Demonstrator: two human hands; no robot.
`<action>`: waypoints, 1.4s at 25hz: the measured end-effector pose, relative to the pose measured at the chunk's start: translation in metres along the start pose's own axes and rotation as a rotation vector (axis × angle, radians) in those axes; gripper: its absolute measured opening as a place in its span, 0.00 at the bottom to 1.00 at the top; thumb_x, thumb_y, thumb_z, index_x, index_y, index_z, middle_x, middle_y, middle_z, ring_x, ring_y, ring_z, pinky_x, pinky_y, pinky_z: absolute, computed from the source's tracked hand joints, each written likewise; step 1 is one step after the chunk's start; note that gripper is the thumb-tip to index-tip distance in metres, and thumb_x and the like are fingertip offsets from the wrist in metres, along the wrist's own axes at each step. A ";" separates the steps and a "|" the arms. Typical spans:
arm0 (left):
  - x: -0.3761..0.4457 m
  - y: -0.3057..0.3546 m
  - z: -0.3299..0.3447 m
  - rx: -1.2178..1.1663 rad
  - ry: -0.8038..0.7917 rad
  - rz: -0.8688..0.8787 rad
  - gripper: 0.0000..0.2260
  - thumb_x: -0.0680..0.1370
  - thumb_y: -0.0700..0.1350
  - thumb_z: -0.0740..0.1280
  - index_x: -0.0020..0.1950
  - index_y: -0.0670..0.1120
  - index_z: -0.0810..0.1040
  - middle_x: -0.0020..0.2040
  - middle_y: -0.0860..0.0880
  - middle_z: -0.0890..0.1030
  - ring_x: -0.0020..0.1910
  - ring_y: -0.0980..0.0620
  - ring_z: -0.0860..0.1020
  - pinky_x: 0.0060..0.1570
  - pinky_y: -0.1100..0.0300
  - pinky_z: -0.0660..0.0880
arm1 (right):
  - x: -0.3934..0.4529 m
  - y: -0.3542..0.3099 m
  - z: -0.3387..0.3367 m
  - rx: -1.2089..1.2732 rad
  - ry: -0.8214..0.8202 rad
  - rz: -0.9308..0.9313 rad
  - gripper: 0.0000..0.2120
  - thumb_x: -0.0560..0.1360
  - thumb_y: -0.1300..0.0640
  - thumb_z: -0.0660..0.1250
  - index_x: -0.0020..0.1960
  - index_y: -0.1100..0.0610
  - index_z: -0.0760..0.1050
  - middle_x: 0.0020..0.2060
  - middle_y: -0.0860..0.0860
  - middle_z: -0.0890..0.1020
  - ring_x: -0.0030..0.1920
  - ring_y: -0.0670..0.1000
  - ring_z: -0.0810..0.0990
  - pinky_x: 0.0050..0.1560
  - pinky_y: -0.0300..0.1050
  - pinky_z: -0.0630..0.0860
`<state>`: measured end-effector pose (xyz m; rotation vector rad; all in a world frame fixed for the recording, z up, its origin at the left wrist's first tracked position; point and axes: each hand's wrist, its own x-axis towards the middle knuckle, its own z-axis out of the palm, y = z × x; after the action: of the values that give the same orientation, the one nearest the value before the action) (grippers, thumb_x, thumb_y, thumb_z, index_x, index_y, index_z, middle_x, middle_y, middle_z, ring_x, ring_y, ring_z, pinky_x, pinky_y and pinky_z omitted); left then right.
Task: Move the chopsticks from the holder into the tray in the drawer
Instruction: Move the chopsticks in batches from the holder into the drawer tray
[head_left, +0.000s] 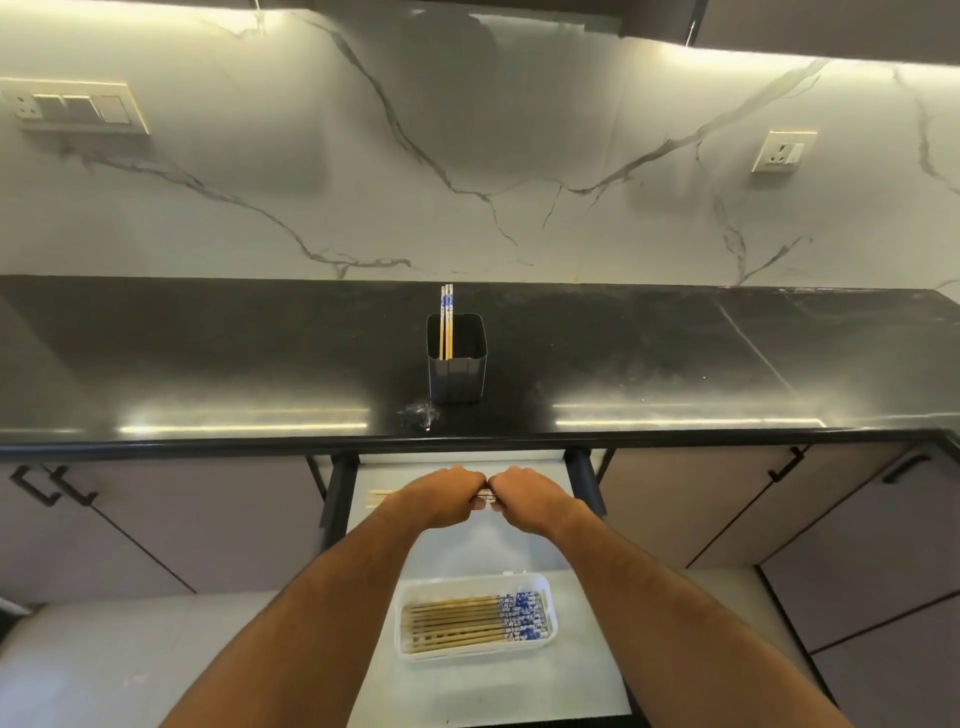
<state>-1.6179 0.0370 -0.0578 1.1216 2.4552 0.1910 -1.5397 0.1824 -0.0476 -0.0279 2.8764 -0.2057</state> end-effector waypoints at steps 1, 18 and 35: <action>-0.002 -0.003 0.005 0.025 -0.005 0.008 0.06 0.83 0.43 0.63 0.58 0.45 0.78 0.53 0.44 0.81 0.46 0.49 0.77 0.50 0.57 0.74 | -0.003 0.004 0.005 -0.029 -0.016 0.004 0.07 0.81 0.59 0.65 0.57 0.59 0.77 0.52 0.58 0.82 0.50 0.56 0.81 0.53 0.48 0.77; -0.042 -0.016 0.129 0.130 0.035 -0.051 0.09 0.79 0.40 0.70 0.59 0.44 0.79 0.53 0.43 0.82 0.50 0.44 0.82 0.51 0.52 0.81 | -0.031 0.003 0.112 -0.141 -0.066 -0.059 0.08 0.80 0.60 0.68 0.58 0.59 0.80 0.49 0.57 0.84 0.46 0.55 0.84 0.48 0.45 0.79; -0.025 -0.030 0.210 0.160 -0.052 -0.129 0.11 0.77 0.35 0.65 0.56 0.43 0.82 0.53 0.44 0.83 0.51 0.42 0.83 0.49 0.51 0.78 | -0.021 0.008 0.199 -0.194 -0.189 -0.011 0.10 0.79 0.62 0.63 0.57 0.54 0.80 0.55 0.53 0.84 0.55 0.56 0.83 0.60 0.50 0.75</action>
<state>-1.5317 -0.0125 -0.2464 1.0135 2.5212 -0.0744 -1.4688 0.1635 -0.2336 -0.0940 2.6970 0.0707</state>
